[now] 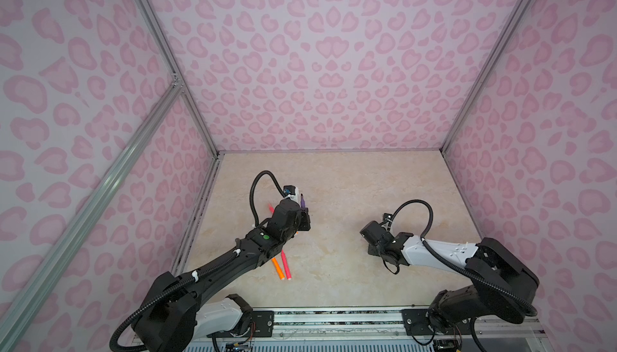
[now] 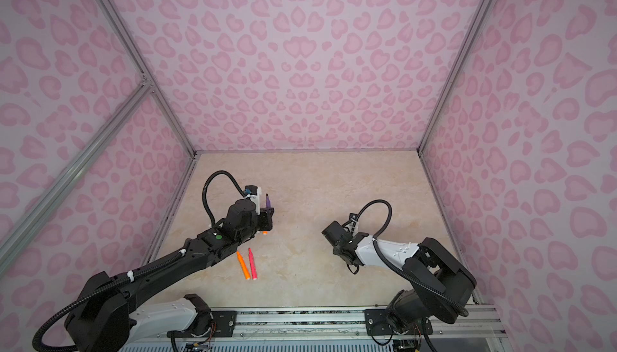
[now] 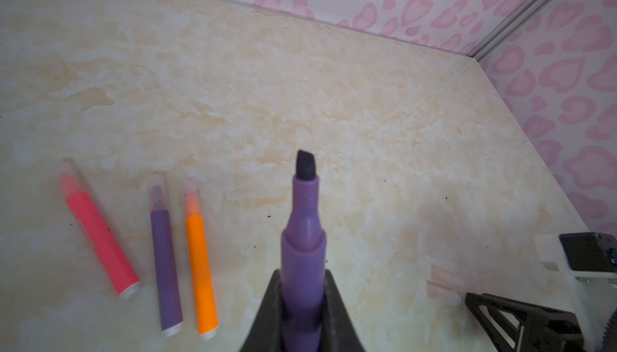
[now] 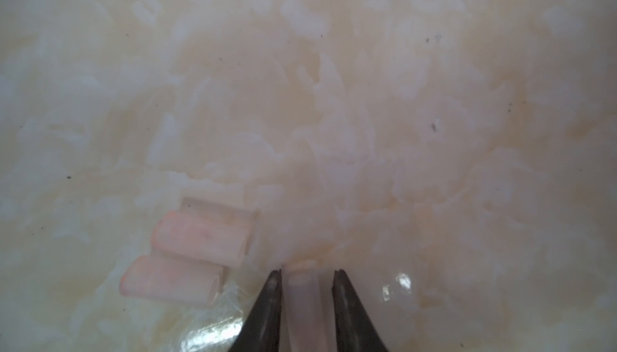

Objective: Insert the pens into the pen caps
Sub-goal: 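Lower the right gripper onto a translucent pink cap and close on it, then lift the pink cap with the right gripper toward the purple highlighter tip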

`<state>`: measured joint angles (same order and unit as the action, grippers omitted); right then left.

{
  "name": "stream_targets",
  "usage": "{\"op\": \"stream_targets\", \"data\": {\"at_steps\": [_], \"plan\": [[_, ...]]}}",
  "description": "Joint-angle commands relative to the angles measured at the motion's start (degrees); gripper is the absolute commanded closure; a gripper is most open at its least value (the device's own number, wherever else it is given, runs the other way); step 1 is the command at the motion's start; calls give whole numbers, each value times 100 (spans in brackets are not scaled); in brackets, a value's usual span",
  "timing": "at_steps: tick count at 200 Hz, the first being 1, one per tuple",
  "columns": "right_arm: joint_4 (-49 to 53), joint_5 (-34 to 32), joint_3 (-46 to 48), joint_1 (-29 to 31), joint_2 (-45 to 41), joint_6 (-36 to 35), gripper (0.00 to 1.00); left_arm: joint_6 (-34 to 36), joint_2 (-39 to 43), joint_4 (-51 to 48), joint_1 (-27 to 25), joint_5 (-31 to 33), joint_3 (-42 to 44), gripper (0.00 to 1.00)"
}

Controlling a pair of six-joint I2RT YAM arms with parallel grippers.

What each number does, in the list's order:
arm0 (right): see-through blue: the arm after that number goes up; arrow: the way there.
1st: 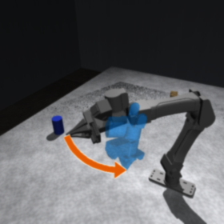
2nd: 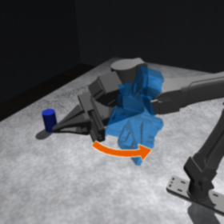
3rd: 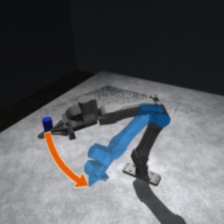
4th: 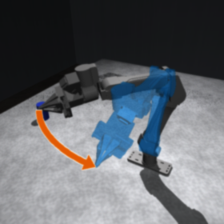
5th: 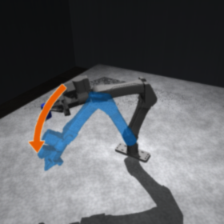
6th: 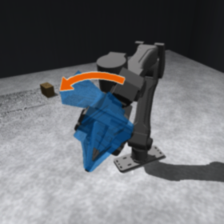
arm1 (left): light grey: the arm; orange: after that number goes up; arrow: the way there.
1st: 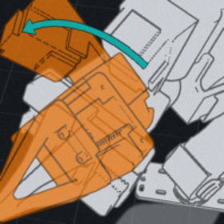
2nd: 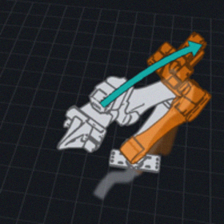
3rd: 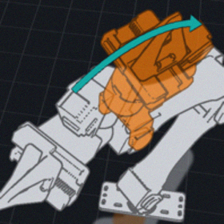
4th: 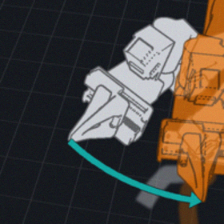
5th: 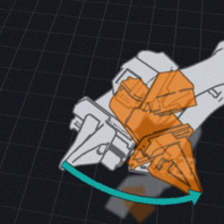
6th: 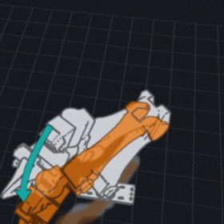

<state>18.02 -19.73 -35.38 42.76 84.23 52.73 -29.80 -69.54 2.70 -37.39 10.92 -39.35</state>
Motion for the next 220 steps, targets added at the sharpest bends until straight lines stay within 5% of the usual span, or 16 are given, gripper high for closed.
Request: {"op": "stream_targets", "data": {"at_steps": [1,100,157,189,220], "plan": [[298,43,33,-13,82,-56,76,53,-27,64,3,-41,-72,97],[448,109,-18,-46,-153,22,97,87,-43,146,3,-195,-52,97],[853,104,-910,-110,-1681,-581,100,333,-7,1099,-54,-1672,168,97],[-284,348,-1100,-260,-2347,-944,100,481,-202,1516,-290,-2457,137,97],[-2429,2002,-311,-1147,-2648,-632,100,646,-727,1747,-713,-3412,-179,97]]}}
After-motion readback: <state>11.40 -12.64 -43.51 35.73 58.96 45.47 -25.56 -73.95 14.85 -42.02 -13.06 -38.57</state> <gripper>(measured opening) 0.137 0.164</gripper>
